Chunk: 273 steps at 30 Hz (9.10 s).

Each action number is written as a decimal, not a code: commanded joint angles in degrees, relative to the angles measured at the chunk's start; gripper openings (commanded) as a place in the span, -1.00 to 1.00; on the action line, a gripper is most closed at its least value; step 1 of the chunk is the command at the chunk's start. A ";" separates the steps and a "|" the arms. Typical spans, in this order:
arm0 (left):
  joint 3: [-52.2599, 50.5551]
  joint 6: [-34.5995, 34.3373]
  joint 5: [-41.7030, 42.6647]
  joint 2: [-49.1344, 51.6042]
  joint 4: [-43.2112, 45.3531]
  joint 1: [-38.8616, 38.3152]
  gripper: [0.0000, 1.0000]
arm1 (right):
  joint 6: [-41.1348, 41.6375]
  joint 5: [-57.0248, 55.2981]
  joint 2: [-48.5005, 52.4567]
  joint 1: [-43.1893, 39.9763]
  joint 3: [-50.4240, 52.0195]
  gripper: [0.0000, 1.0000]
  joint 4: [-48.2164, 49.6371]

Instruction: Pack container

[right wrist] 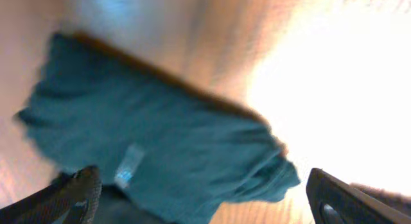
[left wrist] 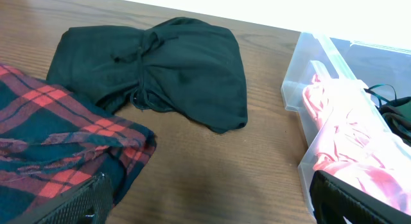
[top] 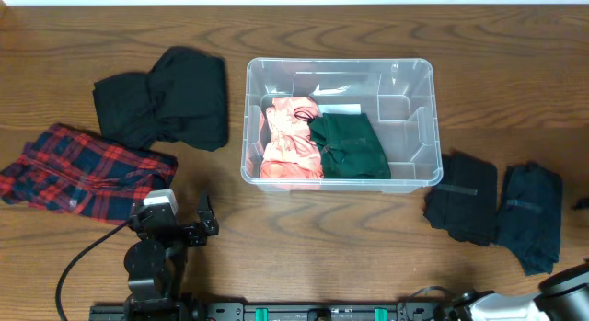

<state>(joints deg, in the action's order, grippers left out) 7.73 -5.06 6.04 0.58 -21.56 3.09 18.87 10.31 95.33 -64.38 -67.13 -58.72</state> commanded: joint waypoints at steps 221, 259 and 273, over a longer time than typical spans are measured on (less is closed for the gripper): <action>-1.25 0.52 0.42 -0.37 0.00 -0.24 0.96 | 7.58 -4.22 6.34 82.31 -19.61 -0.10 27.26; -1.25 0.52 -0.48 -0.37 1.31 -0.24 0.96 | -6.84 4.35 5.05 89.79 -34.58 0.86 15.10; 11.08 -6.80 -14.08 5.29 2.89 -0.24 0.96 | 4.87 16.90 -3.96 51.71 -35.21 0.98 1.70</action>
<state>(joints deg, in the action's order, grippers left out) 11.73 -8.62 0.67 2.92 -19.07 3.09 21.32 20.86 91.05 -7.22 -102.56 -55.27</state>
